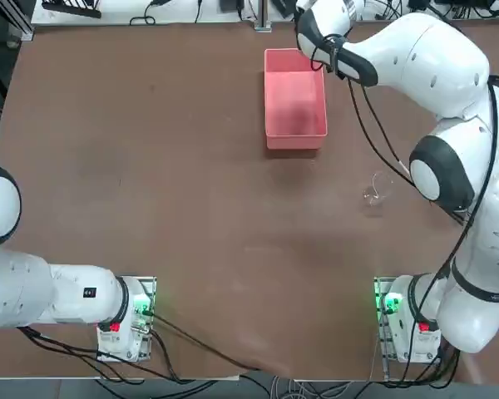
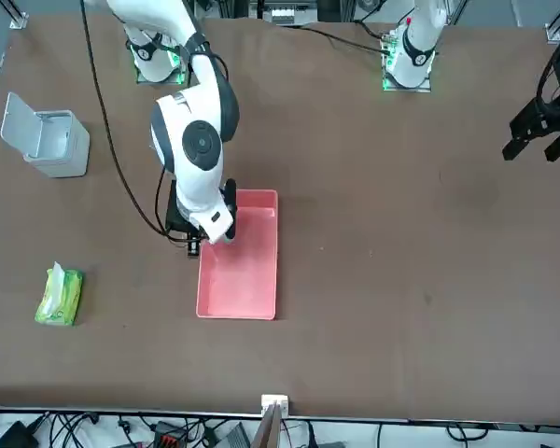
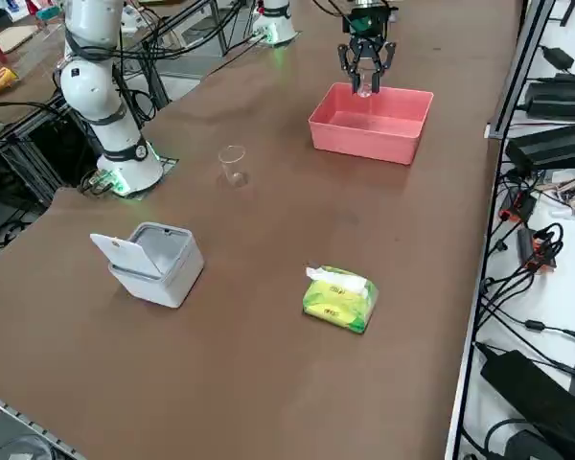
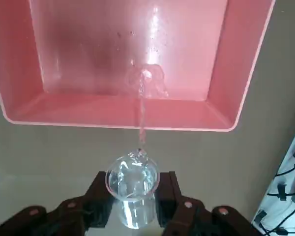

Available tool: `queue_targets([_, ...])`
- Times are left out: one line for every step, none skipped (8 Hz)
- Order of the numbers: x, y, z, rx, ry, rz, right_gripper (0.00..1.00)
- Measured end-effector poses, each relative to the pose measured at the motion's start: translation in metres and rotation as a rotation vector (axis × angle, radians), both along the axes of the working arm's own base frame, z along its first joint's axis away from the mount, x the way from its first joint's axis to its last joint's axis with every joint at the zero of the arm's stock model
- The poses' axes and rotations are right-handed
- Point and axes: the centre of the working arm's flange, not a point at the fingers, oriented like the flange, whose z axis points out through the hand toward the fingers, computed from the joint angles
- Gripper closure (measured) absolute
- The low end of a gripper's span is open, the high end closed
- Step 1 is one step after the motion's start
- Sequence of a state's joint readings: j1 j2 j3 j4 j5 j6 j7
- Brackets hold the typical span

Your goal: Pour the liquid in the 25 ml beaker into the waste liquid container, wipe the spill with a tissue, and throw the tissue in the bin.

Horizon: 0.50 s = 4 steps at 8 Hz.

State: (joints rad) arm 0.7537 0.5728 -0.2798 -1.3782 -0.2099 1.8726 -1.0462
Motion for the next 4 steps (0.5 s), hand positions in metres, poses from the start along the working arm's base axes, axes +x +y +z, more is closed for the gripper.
queue_targets([-0.002,0.005,-0.002,-0.021,-0.01,0.009,0.53])
queue_targets([-0.005,0.011,-0.004,-0.05,-0.032,0.013,0.53])
queue_targets([-0.009,0.018,-0.004,-0.072,-0.048,0.017,0.53])
queue_targets([-0.013,0.024,-0.005,-0.09,-0.058,0.015,0.53])
